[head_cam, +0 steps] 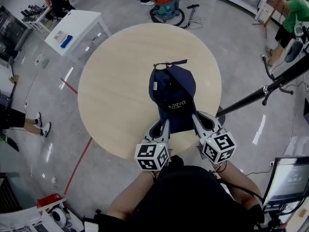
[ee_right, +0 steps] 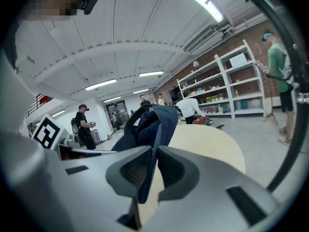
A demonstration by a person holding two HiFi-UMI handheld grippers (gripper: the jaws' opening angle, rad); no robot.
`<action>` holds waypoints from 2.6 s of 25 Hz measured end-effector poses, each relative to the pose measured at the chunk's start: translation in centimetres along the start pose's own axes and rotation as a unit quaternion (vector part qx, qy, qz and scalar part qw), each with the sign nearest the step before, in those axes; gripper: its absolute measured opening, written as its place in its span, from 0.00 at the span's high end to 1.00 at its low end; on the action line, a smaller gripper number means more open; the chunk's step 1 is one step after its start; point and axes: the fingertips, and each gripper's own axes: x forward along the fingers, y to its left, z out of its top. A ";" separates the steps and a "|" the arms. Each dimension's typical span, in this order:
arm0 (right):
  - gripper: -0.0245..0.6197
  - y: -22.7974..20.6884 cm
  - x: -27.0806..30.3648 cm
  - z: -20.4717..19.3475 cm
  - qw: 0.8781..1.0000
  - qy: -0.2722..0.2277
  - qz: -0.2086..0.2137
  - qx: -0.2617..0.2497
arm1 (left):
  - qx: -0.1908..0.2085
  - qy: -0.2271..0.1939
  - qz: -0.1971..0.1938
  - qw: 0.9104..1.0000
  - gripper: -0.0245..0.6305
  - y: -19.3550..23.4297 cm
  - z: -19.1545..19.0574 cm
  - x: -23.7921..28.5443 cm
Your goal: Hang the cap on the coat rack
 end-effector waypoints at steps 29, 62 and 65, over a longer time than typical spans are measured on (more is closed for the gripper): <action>0.90 1.5 -12.5 4.3 0.992 -0.112 -0.051 -0.009 | 0.055 -0.084 -0.081 0.992 0.87 -10.5 3.2 -6.3; 0.90 1.3 -35.0 7.0 0.966 -0.239 -0.077 -0.066 | 0.151 -0.184 -0.139 0.961 0.87 -30.6 2.1 -16.1; 0.90 1.9 -36.0 7.5 0.961 -0.253 -0.087 -0.076 | 0.158 -0.193 -0.152 0.956 0.87 -31.1 2.5 -16.7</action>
